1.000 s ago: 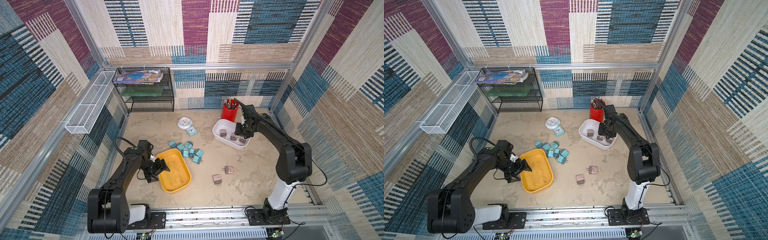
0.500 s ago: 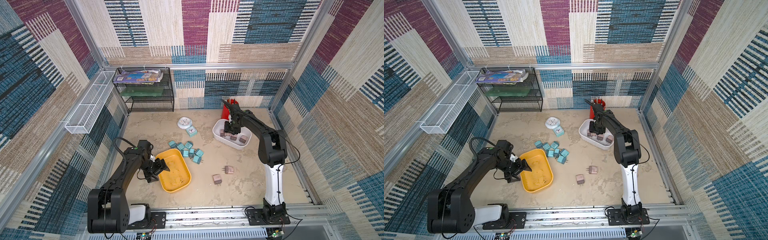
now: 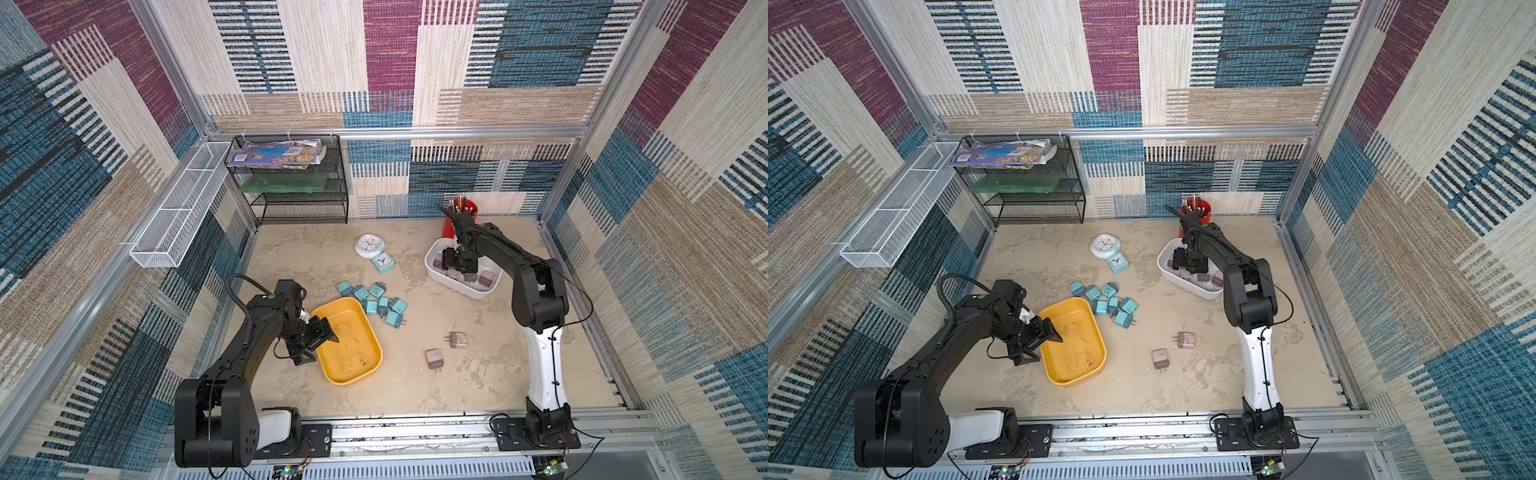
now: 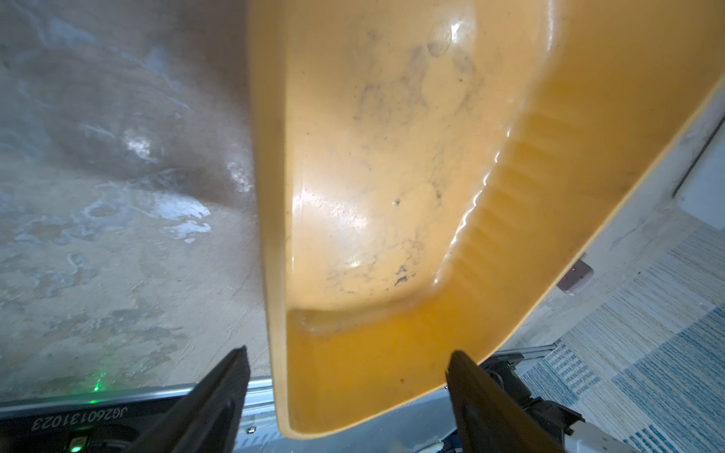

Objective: Place the plugs by color into the storage box
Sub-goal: Place the plug in the storage box.

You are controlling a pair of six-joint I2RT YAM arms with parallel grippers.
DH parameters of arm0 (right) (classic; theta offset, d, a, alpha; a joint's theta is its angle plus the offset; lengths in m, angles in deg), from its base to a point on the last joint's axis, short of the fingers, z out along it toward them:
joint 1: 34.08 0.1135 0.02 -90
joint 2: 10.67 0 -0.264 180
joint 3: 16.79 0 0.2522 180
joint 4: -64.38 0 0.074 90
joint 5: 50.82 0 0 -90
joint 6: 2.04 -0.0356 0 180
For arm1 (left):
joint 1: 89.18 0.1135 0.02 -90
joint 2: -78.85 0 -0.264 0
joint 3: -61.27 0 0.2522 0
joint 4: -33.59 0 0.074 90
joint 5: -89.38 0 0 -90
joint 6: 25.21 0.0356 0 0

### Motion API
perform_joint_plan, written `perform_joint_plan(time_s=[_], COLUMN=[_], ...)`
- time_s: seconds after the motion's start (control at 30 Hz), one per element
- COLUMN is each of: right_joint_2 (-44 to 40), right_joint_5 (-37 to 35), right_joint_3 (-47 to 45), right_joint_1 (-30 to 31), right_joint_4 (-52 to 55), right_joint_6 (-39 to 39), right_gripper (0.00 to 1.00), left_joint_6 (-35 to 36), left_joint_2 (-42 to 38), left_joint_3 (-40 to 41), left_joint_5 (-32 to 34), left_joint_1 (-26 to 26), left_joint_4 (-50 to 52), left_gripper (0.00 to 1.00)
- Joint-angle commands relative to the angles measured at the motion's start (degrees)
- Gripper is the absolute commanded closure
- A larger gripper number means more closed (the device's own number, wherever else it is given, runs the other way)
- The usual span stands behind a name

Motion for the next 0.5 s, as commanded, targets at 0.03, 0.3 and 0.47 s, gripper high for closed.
perform_joint_plan(time_s=[0.03,0.3,0.47], right_joint_2=[-7.40,-27.21,-35.59], right_joint_5=[-1.87,0.30,-0.23], right_joint_3=[-1.38,-19.47,-31.95], right_joint_1=[0.09,2.86,9.83], right_joint_4=[1.91,4.17,3.85], right_joint_6=[-1.03,-3.88,-5.95], right_gripper=[0.19,0.16,0.13], left_joint_6=[-1.07,-0.54,-0.03], left_joint_2=[-0.33,0.10,0.45], left_joint_3=[-0.85,-1.06,-1.22], left_joint_5=[0.04,-0.20,-0.56], left_joint_1=[0.03,0.02,0.03], left_joint_4=[1.07,1.02,0.90], left_gripper=[0.18,0.18,0.18])
